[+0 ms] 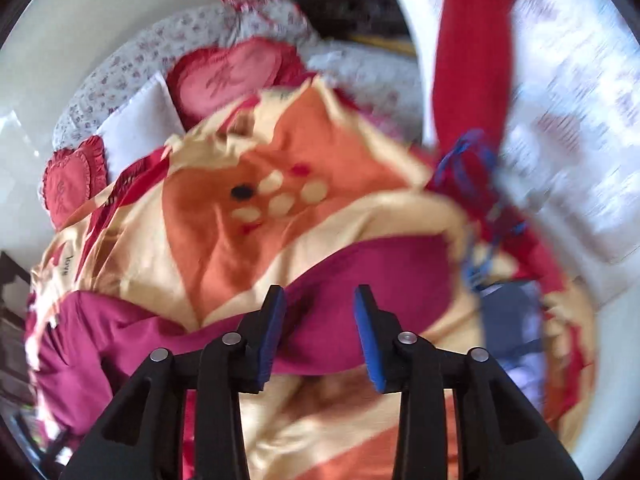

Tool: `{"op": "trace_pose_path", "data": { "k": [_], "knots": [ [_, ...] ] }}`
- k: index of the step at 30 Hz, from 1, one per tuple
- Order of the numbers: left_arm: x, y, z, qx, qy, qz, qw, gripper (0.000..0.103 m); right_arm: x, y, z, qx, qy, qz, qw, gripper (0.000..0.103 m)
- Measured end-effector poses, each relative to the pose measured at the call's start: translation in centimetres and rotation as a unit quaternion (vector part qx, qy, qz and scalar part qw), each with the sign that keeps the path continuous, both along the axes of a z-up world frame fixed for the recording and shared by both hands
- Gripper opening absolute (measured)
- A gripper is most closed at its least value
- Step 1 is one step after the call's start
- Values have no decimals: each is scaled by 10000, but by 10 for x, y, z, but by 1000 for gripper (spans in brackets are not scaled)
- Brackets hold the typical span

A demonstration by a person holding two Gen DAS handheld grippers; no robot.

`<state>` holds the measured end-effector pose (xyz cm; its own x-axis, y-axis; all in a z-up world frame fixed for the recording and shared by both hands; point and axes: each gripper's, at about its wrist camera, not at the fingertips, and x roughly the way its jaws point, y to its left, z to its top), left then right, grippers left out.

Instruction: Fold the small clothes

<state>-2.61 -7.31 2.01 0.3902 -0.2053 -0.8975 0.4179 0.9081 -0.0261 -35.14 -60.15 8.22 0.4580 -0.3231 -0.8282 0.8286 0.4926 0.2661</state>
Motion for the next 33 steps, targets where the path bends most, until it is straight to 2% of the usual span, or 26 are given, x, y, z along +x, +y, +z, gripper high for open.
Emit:
{"op": "trace_pose_path", "data": {
  "k": [3,5,6,7,8,10,12,13,15,18,22,24,26,28,29,31,33],
  "knots": [
    [-1,-1,1,55,-33,-36,10000,97,16,-8,-24,464,-288,-219,9983,25],
    [-2,-1,3,90,-50,-76,9999,96,23,-19,-44,898,-286,-335,9950,26],
    [-3,-1,5,101,-65,-116,9999,96,28,-25,-59,1181,-228,-414,9919,20],
    [-3,0,8,110,-86,-151,9998,96,28,-28,-67,1353,-245,-540,9890,0],
    [-4,2,11,121,-137,-179,9997,96,23,-28,-67,1348,-413,-690,9876,0],
    [-7,7,19,127,-288,-183,9993,95,16,-20,-48,978,-706,-636,9907,0],
    [-7,11,30,42,-435,-179,9989,95,17,-2,-12,283,-812,-320,9958,0],
    [-6,14,38,-20,-519,-163,9985,95,21,11,11,-117,-894,-7,9959,0],
    [-4,17,49,-130,-630,-125,9979,95,33,33,44,-592,-1004,523,9918,0],
    [1,24,67,-375,-736,-30,9966,95,65,81,86,-1004,-1192,1531,9758,0],
    [4,36,80,-674,-741,149,9949,95,125,158,112,-1131,-1375,2831,9424,0],
    [5,42,83,-748,-765,229,9940,95,162,206,105,-960,-1427,3509,9205,0],
    [5,44,85,-785,-752,265,9937,95,192,251,87,-828,-1403,4053,8996,0],
    [6,47,83,-812,-694,293,9938,95,220,299,56,-682,-1224,4476,8832,0],
    [5,48,82,-845,-640,296,9939,95,238,325,30,-473,-1034,4710,8748,0],
    [5,48,79,-974,-505,225,9937,95,258,351,-9,-132,-607,4936,8674,22],
    [2,45,79,-1032,-462,96,9935,95,266,363,-42,203,-300,4918,8700,22]
  ]
}}
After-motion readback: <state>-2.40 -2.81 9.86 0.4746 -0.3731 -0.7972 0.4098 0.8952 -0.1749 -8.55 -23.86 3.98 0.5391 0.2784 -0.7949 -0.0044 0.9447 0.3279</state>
